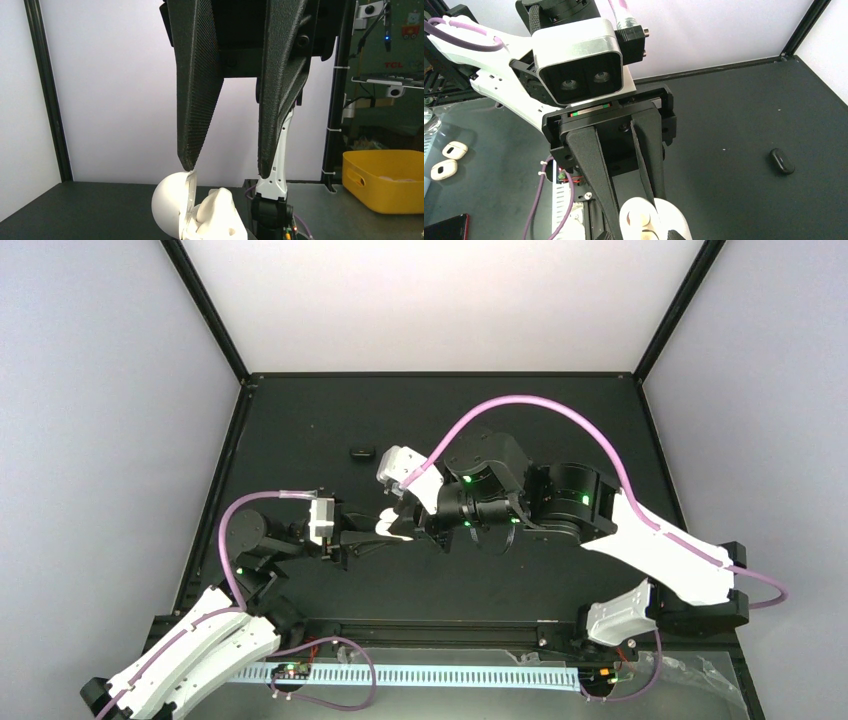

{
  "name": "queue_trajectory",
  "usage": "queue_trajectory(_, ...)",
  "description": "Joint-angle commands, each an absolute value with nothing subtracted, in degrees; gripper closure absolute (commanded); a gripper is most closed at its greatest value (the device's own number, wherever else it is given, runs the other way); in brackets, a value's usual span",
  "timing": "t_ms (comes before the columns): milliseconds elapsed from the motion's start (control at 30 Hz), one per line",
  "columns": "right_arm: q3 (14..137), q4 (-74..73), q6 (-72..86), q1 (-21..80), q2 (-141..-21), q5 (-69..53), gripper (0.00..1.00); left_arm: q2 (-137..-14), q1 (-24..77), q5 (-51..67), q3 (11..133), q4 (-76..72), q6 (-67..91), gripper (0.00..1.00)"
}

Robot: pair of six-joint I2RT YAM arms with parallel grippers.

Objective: Insert the wireless bluetooth earbuds into the charging case
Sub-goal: Adjust the earbud with the charging case.

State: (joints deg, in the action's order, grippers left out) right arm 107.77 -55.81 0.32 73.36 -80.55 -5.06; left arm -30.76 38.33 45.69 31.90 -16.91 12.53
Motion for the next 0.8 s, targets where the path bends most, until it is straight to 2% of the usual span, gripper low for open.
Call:
queue_trajectory(0,109.59,-56.68,-0.08,73.3,-81.71,-4.54,0.73,-30.68,38.53,45.54,34.73,-16.4,11.45,0.98)
queue_trajectory(400,109.96,-57.08,-0.26,73.39,-81.98,-7.74,0.74,-31.33,38.56,45.35,35.4,-15.51,11.16,0.98)
queue_trajectory(767,109.33,-57.31,0.31,73.31,-82.94,-4.91,0.77,-31.19,38.58,45.65,35.92,-14.93,10.98,0.99)
